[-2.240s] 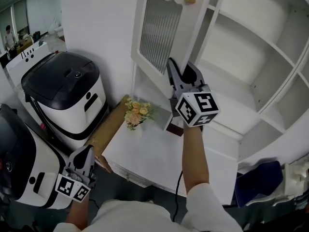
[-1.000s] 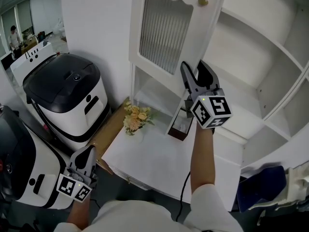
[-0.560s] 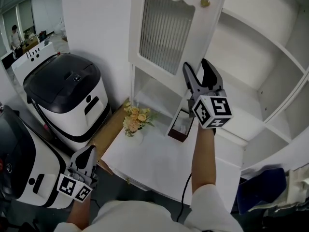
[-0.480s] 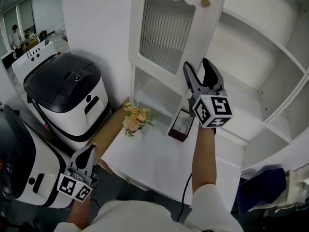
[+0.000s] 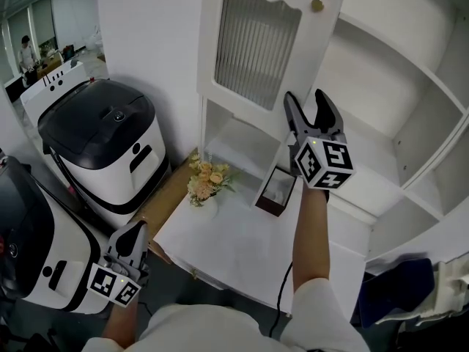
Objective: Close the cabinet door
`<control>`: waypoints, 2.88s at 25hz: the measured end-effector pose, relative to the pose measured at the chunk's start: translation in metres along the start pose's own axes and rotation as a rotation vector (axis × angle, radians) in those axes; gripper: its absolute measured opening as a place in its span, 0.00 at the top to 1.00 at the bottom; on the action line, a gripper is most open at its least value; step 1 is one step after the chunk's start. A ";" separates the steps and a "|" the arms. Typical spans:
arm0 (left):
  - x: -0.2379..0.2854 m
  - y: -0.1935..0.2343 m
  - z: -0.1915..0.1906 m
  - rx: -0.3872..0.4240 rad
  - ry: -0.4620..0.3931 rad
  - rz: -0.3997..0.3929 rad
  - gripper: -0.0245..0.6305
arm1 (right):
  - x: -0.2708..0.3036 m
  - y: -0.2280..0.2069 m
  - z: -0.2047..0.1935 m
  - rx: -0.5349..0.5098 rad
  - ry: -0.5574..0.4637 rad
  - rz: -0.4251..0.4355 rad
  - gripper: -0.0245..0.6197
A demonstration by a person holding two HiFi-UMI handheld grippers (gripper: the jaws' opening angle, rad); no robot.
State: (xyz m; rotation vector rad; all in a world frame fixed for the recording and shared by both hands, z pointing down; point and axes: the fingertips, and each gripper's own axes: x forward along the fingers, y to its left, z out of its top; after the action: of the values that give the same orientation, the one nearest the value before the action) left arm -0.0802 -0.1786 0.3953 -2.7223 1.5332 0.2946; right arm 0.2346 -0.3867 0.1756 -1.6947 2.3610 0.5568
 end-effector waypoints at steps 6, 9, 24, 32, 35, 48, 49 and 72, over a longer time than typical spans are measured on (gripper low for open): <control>-0.003 0.001 -0.002 -0.003 0.005 0.007 0.96 | 0.003 -0.005 -0.003 -0.002 0.011 -0.018 0.49; -0.004 0.000 -0.001 -0.001 0.004 0.006 0.96 | 0.004 -0.008 -0.004 0.004 0.015 -0.023 0.49; -0.011 0.002 -0.004 -0.007 0.013 0.013 0.96 | 0.014 -0.019 -0.011 -0.001 0.032 -0.049 0.49; -0.016 0.005 -0.006 -0.010 0.011 0.024 0.96 | 0.020 -0.024 -0.016 0.002 0.044 -0.060 0.49; -0.016 0.005 -0.006 -0.010 0.014 0.025 0.96 | 0.024 -0.028 -0.019 0.026 0.051 -0.052 0.50; -0.027 0.001 -0.001 -0.006 0.005 0.022 0.96 | 0.024 -0.027 -0.023 0.052 0.057 -0.069 0.54; -0.029 0.001 -0.001 -0.006 0.005 0.022 0.96 | 0.023 -0.026 -0.023 0.058 0.054 -0.078 0.55; -0.040 -0.013 0.006 0.037 -0.003 -0.065 0.96 | -0.092 -0.037 -0.061 0.078 0.150 -0.279 0.96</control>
State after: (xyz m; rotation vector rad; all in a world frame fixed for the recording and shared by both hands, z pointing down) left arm -0.0902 -0.1379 0.3950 -2.7353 1.4310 0.2667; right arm 0.3040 -0.3411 0.2570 -2.0467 2.1514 0.2953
